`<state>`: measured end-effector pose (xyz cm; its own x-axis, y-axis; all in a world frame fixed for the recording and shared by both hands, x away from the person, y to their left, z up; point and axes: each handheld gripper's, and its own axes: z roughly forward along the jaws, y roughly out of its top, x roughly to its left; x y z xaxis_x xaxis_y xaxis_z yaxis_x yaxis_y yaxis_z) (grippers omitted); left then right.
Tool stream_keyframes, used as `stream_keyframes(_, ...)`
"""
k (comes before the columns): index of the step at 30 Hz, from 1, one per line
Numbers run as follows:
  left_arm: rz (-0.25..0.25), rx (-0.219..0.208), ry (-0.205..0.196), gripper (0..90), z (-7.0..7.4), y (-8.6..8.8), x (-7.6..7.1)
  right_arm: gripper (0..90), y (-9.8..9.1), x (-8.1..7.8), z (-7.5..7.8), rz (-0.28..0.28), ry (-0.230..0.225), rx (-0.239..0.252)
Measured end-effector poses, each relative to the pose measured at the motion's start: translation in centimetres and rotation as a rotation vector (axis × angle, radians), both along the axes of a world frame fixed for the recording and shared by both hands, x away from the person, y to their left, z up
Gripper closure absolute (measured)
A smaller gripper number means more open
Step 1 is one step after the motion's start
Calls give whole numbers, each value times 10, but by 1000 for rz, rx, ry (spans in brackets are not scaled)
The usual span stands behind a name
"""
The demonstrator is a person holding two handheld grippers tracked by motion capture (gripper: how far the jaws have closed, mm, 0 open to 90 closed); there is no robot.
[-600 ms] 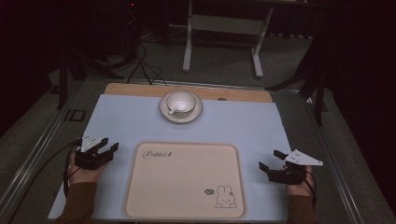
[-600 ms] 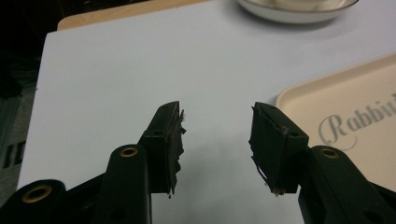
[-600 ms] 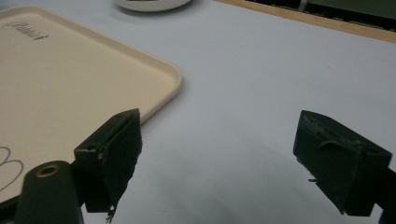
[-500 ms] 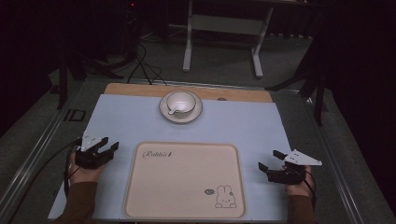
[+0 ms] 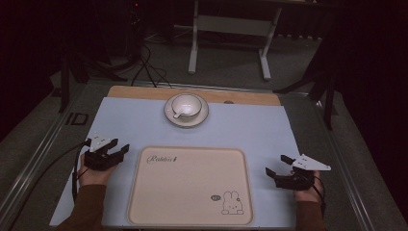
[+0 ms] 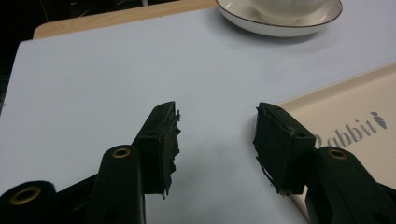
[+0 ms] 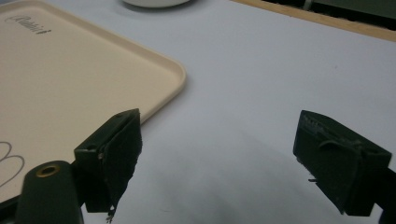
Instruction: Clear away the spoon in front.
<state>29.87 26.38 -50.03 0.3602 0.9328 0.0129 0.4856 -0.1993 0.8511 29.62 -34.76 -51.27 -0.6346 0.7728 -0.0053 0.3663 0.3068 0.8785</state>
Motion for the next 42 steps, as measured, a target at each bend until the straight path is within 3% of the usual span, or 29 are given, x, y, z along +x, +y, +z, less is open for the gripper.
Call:
stream_keyframes(6, -31, 28, -21, 499, 11, -8, 3, 153, -1, -1, 1, -4, -5, 17)
stream_keyframes(13, -46, 13, -38, 506, 25, -15, 10, 152, 0, -1, 0, -9, -5, 20)
stream_keyframes(25, -94, 29, -69, 505, 53, -42, 32, 153, 0, -1, 0, -5, -1, 16)
stream_keyframes(42, -129, 39, -57, 510, 59, -71, 56, 153, 0, 0, -1, -6, 3, 14)
